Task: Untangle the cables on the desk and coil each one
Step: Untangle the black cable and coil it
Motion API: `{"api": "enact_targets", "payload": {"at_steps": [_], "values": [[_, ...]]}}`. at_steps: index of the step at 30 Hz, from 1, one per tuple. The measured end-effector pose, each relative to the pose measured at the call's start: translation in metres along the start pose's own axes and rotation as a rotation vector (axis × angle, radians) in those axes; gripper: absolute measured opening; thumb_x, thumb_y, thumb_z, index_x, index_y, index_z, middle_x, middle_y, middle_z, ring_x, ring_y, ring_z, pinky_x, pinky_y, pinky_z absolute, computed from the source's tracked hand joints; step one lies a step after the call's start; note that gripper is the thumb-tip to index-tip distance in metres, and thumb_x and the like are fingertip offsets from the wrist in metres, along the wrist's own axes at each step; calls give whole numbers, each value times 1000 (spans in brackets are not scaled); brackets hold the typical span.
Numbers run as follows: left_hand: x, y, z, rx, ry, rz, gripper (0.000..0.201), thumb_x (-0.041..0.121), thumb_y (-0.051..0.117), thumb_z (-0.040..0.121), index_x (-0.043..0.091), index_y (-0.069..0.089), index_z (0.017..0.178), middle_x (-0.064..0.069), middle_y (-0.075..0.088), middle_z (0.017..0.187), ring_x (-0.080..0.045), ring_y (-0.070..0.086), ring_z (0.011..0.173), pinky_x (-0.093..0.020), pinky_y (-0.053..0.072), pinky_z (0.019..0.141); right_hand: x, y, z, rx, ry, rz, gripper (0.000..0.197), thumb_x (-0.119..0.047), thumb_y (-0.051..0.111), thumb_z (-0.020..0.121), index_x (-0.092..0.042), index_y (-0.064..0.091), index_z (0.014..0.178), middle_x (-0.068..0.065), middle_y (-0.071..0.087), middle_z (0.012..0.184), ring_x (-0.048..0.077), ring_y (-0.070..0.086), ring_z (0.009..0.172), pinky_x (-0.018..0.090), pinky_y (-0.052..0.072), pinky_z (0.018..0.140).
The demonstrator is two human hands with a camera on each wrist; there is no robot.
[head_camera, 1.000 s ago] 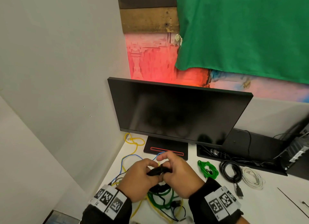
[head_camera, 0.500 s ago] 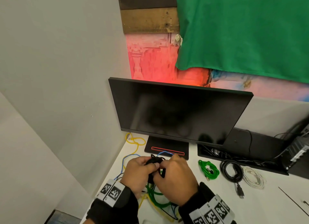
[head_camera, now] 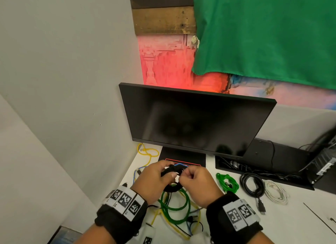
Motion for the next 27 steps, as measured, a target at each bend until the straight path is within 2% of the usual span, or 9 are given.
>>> {"api": "enact_targets", "payload": {"at_steps": [3,6,10,14,16,19,22,24,27], "values": [[1,-7,2,22,37,109,23,26,63,92,30,62,115,11,67,92,-5,65,85,-27,55,82,1,-4,2,-64,-3,37,16,-24,63,86,-26,65,70,-13,64,62,2,58,58,15,44,57],[-2,-11,4,44,-10,179,23,30,62,92,28,61,115,6,68,98,-11,65,90,-33,56,85,1,-14,1,-85,17,157,9,-21,56,89,-26,61,84,-3,75,83,10,69,82,28,45,75],[-12,-10,2,80,-53,140,14,30,62,92,24,61,105,5,69,86,-11,67,82,-37,57,82,-1,-20,-4,-192,-1,155,21,-29,58,79,-31,59,100,-4,74,82,8,65,80,28,46,77],[-13,-6,2,122,-58,106,6,30,62,91,24,61,94,6,69,75,-4,66,70,-35,57,77,1,8,-12,-49,-202,-259,9,-34,70,85,-35,61,84,-12,53,86,2,52,76,19,41,69],[-13,-4,2,103,-52,85,7,27,61,92,23,61,97,5,69,77,-6,66,71,-37,57,79,4,11,-11,36,-209,-158,21,-26,70,88,-36,61,73,-11,53,91,2,53,85,21,42,78],[-15,-6,0,83,-47,135,12,26,60,94,22,60,105,2,68,86,-14,66,82,-38,55,83,12,2,-5,-17,-94,203,24,-11,72,86,-25,69,66,-5,67,89,8,63,89,29,46,88],[-13,-5,-2,49,-49,229,18,29,58,95,25,58,112,1,67,93,-16,64,87,-37,55,82,11,-11,-2,-38,-80,313,16,-21,69,84,-17,73,70,2,73,79,15,69,83,33,48,84],[-11,-5,-3,48,-27,268,18,31,57,96,25,56,113,3,65,92,-16,63,86,-35,55,80,9,-16,-2,-128,-68,434,21,-35,67,79,-19,70,65,5,66,63,25,66,66,35,52,76],[-12,-13,-2,60,-32,306,18,32,55,97,25,55,113,6,62,90,-15,61,85,-30,53,78,18,-24,-5,-302,23,535,19,-42,69,79,-24,68,72,-3,39,51,15,36,42,30,42,50]]}}
Point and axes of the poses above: each hand's wrist, its own z-axis towards the middle knuckle, its own y-axis out of the palm, x = y × z, the point moved 2 cm from there along z, towards the middle knuckle
